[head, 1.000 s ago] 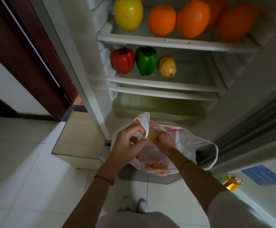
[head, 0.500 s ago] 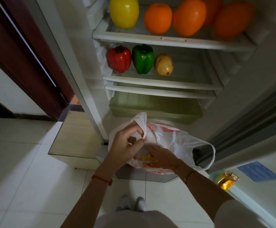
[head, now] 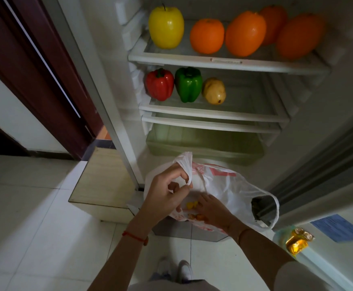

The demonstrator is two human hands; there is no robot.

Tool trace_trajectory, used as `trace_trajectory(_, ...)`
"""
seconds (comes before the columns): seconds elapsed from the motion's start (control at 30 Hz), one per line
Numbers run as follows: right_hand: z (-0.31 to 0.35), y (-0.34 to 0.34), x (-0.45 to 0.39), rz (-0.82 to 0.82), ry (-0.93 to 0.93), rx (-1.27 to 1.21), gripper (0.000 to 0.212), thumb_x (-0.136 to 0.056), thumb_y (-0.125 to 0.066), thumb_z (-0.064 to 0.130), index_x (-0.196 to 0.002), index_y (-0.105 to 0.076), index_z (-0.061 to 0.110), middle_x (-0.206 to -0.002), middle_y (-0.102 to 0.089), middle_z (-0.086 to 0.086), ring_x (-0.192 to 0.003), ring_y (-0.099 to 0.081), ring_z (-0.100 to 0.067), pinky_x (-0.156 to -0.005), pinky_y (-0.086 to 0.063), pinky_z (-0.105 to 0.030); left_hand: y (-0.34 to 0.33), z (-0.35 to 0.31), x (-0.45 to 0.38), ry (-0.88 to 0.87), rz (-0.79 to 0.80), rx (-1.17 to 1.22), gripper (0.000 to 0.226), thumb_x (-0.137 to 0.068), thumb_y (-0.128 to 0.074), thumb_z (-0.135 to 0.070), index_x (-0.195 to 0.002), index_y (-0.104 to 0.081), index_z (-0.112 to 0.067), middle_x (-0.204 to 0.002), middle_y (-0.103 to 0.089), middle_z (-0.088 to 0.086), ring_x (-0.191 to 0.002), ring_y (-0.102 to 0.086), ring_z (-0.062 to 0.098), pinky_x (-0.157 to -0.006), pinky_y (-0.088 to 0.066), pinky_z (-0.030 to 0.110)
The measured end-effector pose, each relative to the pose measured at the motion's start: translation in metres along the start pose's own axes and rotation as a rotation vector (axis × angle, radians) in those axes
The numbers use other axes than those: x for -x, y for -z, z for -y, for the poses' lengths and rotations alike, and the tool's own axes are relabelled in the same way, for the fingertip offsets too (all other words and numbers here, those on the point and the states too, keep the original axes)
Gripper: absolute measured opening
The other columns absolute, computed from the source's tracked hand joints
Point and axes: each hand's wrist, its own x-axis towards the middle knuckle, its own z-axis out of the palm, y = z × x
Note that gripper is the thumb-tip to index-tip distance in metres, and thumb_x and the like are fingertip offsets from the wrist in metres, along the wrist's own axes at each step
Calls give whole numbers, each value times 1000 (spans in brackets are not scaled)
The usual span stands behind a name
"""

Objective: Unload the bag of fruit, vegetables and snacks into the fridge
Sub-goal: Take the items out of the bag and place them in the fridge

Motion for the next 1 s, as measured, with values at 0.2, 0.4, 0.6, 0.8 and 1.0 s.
trace_trajectory(0.2,-3,-5,5,-40,-79,-43,34,-81,-71,43,-110,-69,25,-118,-63,-1,-109,-63,-19,-95,-55,-32,0,-2,0,-14,12,-10,8,-84,-61,-5,-80,-54,-4,-79,-56,-8,-38,-54,16,-35,-43,33)
trace_trajectory(0.4,-2,-5,3,-14,-128,-56,29,-75,-76,39,-98,-69,22,-103,-68,0,-99,-65,-18,-91,-56,-34,1,-3,-1,23,13,-4,9,-86,-62,-2,-80,-55,-5,-79,-57,-3,-38,-54,18,-36,-43,37)
trace_trajectory(0.6,-3,-9,1,-18,-90,-13,23,-80,-73,39,-97,-74,25,-102,-72,4,-106,-64,-20,-95,-54,-35,1,-3,-2,14,17,-14,13,-87,-62,5,-81,-55,-4,-80,-56,0,-40,-53,18,-38,-42,32)
trace_trajectory(0.8,-3,0,1,15,-56,-46,27,-91,-61,33,-108,-72,16,-107,-72,-5,-110,-63,-26,-103,-49,-41,2,-5,-3,6,16,13,8,-83,-60,-3,-78,-56,-8,-80,-59,-3,-42,-52,18,-39,-42,27)
trace_trajectory(1.0,1,-1,3,19,-83,-181,32,-96,-55,37,-124,-64,25,-122,-67,-2,-114,-63,-26,-107,-47,-38,2,-6,-3,-10,20,13,7,-82,-60,-2,-78,-56,-7,-80,-58,-6,-45,-52,13,-41,-42,28)
